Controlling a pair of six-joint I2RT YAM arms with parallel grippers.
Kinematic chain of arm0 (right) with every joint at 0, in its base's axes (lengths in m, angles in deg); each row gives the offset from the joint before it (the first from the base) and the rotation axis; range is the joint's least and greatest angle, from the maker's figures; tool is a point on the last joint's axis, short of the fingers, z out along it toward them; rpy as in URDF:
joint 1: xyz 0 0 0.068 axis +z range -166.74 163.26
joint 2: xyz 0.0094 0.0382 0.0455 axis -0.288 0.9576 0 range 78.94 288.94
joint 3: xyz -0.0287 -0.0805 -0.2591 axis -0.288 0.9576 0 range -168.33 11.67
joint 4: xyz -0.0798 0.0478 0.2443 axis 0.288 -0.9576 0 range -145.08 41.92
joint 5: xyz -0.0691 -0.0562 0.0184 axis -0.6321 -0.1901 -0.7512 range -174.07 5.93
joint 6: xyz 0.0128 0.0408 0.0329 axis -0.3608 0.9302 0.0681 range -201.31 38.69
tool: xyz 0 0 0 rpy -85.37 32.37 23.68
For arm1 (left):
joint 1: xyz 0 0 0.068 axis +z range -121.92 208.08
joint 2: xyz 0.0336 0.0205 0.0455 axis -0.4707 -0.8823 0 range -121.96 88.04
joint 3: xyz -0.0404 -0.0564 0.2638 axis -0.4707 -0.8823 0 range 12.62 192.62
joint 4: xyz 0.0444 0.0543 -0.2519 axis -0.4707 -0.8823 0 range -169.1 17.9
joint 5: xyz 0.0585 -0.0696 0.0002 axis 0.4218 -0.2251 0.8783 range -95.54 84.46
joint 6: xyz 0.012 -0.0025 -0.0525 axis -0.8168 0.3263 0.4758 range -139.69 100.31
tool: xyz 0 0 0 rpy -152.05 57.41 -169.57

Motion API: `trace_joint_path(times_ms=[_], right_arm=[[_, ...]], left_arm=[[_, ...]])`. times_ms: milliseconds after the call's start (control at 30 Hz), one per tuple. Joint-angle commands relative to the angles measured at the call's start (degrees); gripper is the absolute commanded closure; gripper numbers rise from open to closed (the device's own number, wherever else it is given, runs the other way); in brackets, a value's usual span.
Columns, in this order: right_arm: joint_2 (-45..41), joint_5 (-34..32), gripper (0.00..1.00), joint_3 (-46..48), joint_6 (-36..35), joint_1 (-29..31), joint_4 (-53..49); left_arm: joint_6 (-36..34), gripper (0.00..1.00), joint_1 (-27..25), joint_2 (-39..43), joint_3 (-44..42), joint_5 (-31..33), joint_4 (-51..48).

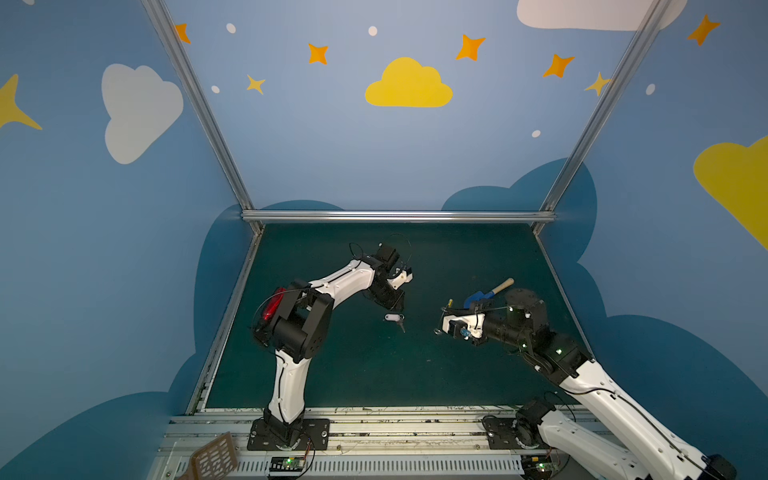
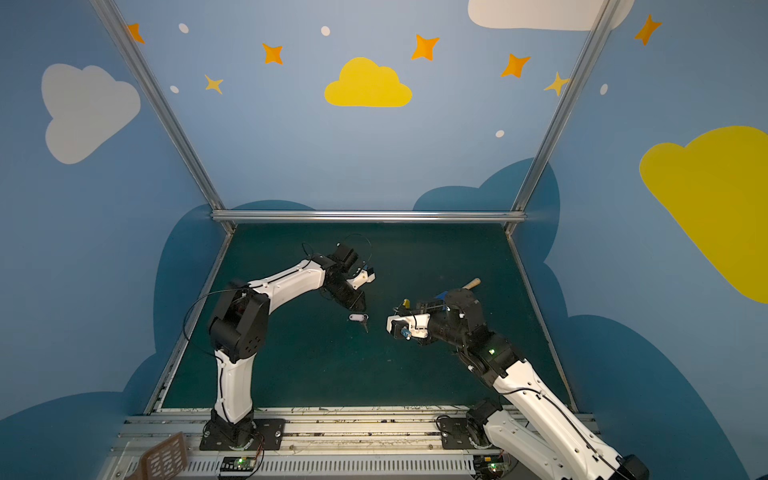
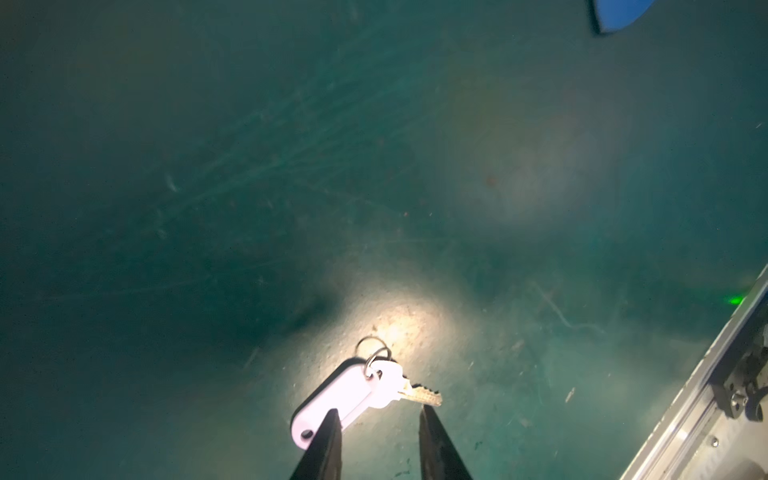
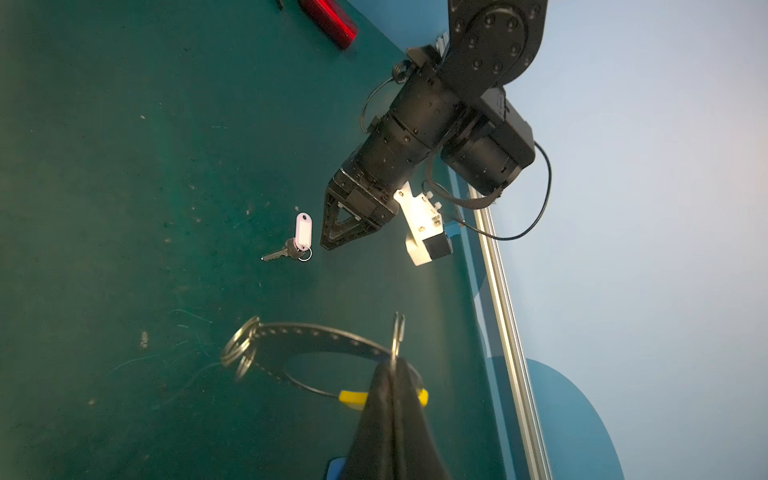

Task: Put the keys on the keyring
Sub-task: 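Lower the left gripper and grasp the key's small ring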

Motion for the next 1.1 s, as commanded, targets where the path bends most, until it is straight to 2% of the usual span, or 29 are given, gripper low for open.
trace_joint_path(times_ms=[0,400,967,1067], right_arm=[[-1.17,1.43,1.0,0.31,1.64,-0.26,-1.52],[-0.06,2.82,1.0,-0.02,1.86,-0.53,-2.12],[0.39,3.7,1.0,-0.2,2.21,-1.49,-2.68],[0.4,3.79,1.0,-0.19,2.21,-1.54,-2.7]], left_arm=[[-2.32,0.65,0.49,-2.04,1.83,-2.03,-3.62],[-5.46,0.61,0.38,-6.93,5.88,-3.45,-5.06],[-9.44,0.62,-0.43,-10.63,7.89,-4.68,-6.52],[-9.8,0.64,-0.64,-10.89,7.89,-4.77,-6.84]])
